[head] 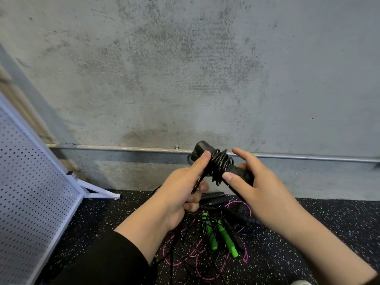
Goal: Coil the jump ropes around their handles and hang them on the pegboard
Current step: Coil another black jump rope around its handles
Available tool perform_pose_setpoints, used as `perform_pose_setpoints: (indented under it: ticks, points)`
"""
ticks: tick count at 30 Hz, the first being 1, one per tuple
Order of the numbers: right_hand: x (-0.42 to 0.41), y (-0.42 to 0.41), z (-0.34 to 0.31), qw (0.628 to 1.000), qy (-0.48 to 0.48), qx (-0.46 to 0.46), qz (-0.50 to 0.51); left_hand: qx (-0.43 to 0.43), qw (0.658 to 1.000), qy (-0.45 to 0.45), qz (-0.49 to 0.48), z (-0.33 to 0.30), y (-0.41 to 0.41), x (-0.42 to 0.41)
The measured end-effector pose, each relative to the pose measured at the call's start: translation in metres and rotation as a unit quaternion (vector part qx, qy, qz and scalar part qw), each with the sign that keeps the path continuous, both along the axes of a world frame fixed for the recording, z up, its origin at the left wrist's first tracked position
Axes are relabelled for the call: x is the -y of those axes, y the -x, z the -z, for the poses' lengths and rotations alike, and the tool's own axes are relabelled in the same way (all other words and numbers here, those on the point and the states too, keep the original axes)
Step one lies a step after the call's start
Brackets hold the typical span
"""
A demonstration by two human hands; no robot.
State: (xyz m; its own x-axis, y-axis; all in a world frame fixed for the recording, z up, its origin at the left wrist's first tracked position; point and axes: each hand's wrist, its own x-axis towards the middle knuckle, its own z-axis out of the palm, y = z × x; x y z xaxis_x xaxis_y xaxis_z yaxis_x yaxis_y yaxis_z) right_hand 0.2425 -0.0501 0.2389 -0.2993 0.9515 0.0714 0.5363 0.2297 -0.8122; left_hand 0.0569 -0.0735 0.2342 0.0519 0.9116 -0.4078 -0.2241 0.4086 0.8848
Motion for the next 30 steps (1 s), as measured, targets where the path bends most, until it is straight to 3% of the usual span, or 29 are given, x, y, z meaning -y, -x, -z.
perform_pose_setpoints:
  ticks: [7,12,21,23,26,28,30]
  points:
    - [0.002,0.003,0.001,0.997,-0.042,0.064,0.016,-0.009,1.000,-0.011,0.010,0.004,0.003,-0.002]
    - [-0.002,0.003,0.004,0.982,-0.124,0.139,0.037,-0.017,0.999,-0.014,0.031,0.007,0.004,-0.002]
    - [-0.003,0.002,0.014,0.960,-0.208,0.183,-0.022,-0.052,0.998,-0.015,-0.036,0.007,0.001,0.000]
    - [-0.004,0.002,0.007,0.983,-0.145,0.106,-0.036,-0.041,0.998,-0.026,-0.046,0.008,0.003,-0.001]
    - [-0.006,0.000,0.000,0.996,-0.012,-0.079,0.037,-0.022,0.998,-0.052,-0.036,0.006,0.005,-0.001]
    - [-0.007,-0.002,-0.004,0.968,0.150,-0.190,0.067,-0.019,0.997,-0.076,-0.024,0.004,0.004,0.000]
    - [-0.005,-0.005,-0.010,0.900,0.325,-0.289,0.024,-0.024,0.995,-0.095,-0.020,0.001,0.003,0.001]
